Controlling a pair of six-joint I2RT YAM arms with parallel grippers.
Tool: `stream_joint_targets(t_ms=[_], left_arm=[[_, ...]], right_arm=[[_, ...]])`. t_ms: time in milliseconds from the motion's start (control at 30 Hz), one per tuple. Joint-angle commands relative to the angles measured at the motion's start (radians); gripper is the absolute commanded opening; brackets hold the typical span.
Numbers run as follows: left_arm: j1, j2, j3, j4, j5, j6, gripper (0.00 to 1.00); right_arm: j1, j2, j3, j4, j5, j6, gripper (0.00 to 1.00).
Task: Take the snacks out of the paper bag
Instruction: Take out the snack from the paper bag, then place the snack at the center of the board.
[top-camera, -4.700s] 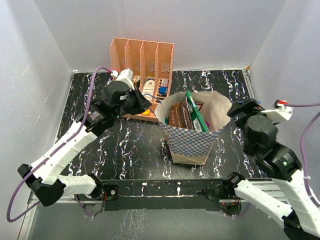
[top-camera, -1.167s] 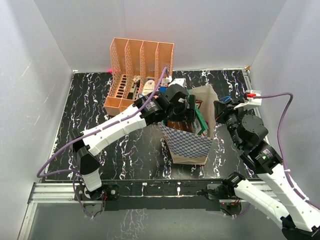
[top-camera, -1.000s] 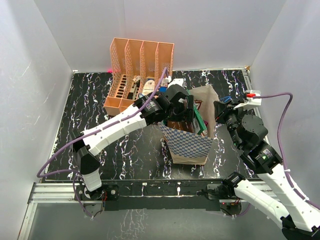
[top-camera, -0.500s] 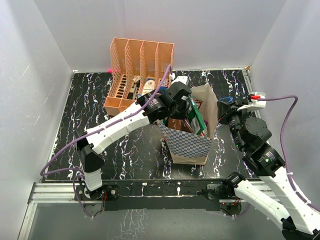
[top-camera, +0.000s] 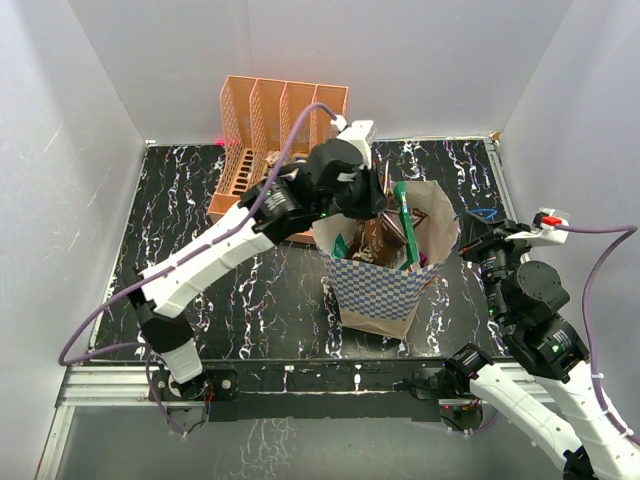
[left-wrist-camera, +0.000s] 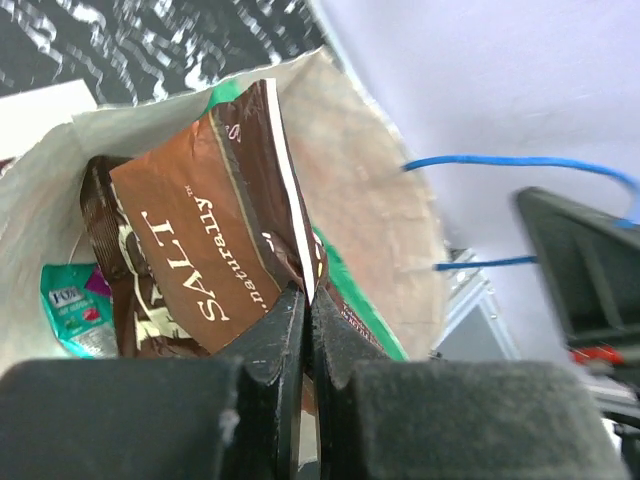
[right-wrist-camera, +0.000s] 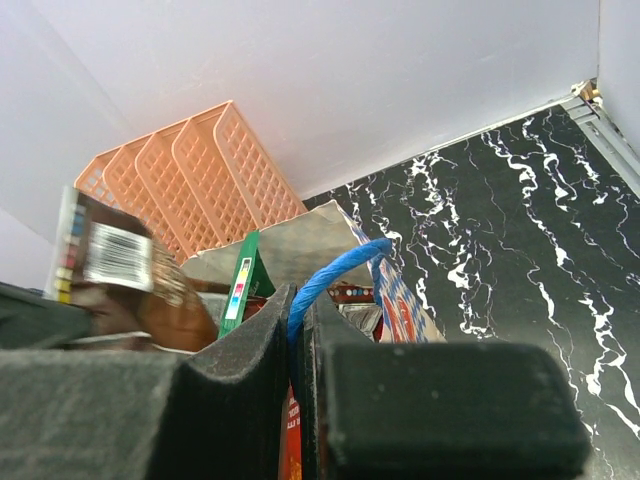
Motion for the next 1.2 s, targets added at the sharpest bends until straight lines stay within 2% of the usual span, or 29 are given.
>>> stream_joint_targets(t_ms=[0, 233, 367, 500, 633, 767, 900, 1033, 1100, 1167], left_arm=[[-0.002, -0.178, 0.078, 0.157, 0.023, 0.092, 0.00], [-0.002, -0.341, 0.143, 0.144, -0.173, 0.294, 0.00], [-0.002, -0.471, 0.114, 0.146, -0.306, 0.376, 0.00], [-0.002, -0.580, 0.057, 0.099, -0.425, 0.406, 0.00], [-0.001, -0.649, 0.002, -0.026, -0.533, 0.395, 0.00], [-0.002, -0.708, -0.185, -0.180, -0.614, 0.324, 0.00], [-0.002, -0.743, -0.454, -0.266, -0.625, 0.258, 0.00], [-0.001, -0.759, -0.715, -0.233, -0.628, 0.193, 0.00], [-0.002, -0.748, -0.812, -0.203, -0.633, 0.163, 0.00], [-0.001, -0.718, -0.871, -0.214, -0.656, 0.065, 0.00]], right_arm=[[0.005, -0.014, 0.020, 0.100, 0.049, 0.035, 0.07], [0.005, -0.012, 0.029, 0.086, 0.053, 0.025, 0.07], [0.005, -0.003, 0.035, 0.087, 0.054, 0.020, 0.07], [0.004, 0.014, 0.039, 0.087, 0.050, 0.019, 0.07], [0.005, 0.034, 0.041, 0.088, 0.043, 0.017, 0.07], [0.005, 0.051, 0.039, 0.096, 0.034, 0.016, 0.07], [0.005, 0.068, 0.041, 0.104, 0.024, 0.009, 0.07], [0.005, 0.079, 0.038, 0.104, 0.016, 0.007, 0.07], [0.005, 0.081, 0.034, 0.104, 0.017, 0.008, 0.07], [0.005, 0.080, 0.035, 0.105, 0.017, 0.006, 0.07]])
